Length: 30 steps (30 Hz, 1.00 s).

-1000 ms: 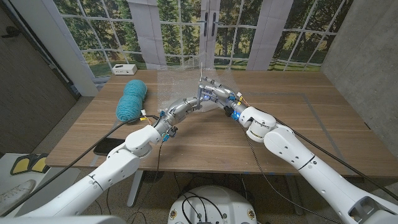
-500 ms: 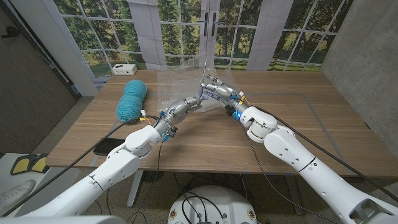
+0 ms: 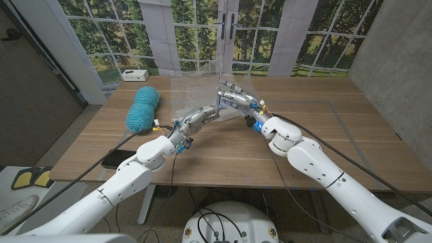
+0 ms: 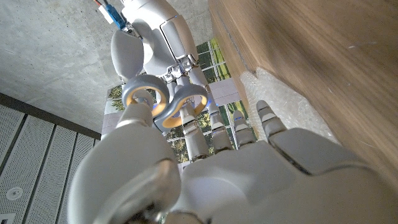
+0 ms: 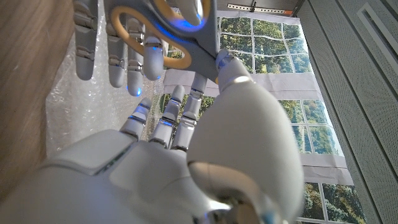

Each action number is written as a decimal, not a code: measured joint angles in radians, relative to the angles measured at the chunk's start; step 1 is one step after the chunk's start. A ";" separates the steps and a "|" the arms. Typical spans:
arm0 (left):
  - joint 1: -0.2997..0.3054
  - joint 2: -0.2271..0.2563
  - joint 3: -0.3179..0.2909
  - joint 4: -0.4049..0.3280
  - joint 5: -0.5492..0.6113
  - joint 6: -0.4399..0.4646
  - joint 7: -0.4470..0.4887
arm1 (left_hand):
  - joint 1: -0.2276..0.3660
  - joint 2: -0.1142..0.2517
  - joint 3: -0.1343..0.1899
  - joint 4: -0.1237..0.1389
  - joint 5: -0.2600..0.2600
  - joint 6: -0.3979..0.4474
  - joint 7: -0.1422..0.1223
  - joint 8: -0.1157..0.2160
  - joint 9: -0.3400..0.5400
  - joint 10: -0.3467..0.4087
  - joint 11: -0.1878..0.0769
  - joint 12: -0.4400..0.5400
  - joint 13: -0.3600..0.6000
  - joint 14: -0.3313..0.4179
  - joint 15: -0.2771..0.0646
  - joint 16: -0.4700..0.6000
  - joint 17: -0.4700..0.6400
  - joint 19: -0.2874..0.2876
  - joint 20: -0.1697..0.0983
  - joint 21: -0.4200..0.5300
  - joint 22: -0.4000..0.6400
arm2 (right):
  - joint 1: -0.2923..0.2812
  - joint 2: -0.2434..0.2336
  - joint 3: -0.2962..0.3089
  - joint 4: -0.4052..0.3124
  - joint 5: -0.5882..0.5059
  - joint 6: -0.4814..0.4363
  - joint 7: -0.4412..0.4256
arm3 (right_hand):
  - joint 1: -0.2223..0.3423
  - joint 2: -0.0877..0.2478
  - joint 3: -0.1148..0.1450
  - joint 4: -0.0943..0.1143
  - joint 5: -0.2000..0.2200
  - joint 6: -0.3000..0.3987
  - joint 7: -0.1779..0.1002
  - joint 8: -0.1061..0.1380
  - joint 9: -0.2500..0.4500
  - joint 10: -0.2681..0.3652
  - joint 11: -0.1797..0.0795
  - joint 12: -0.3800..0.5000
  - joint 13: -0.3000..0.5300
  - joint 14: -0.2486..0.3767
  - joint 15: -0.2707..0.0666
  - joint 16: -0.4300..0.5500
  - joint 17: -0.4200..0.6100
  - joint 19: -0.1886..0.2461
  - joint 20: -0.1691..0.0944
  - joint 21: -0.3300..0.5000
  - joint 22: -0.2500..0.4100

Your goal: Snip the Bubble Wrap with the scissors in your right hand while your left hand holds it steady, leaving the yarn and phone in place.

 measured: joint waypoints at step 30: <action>-0.014 0.007 0.017 -0.012 0.021 0.034 0.007 | 0.021 0.013 0.004 -0.004 -0.004 -0.017 0.012 0.003 0.003 0.011 -0.007 0.000 -0.002 0.008 0.000 0.000 0.000 -0.004 0.004 0.000 0.000 | -0.029 0.005 -0.001 -0.028 -0.045 0.015 -0.045 | 0.000 0.000 -0.001 -0.001 -0.006 0.022 0.011 0.000 0.000 0.004 0.004 -0.009 -0.010 0.000 0.000 0.000 0.000 0.000 0.000 0.004 0.000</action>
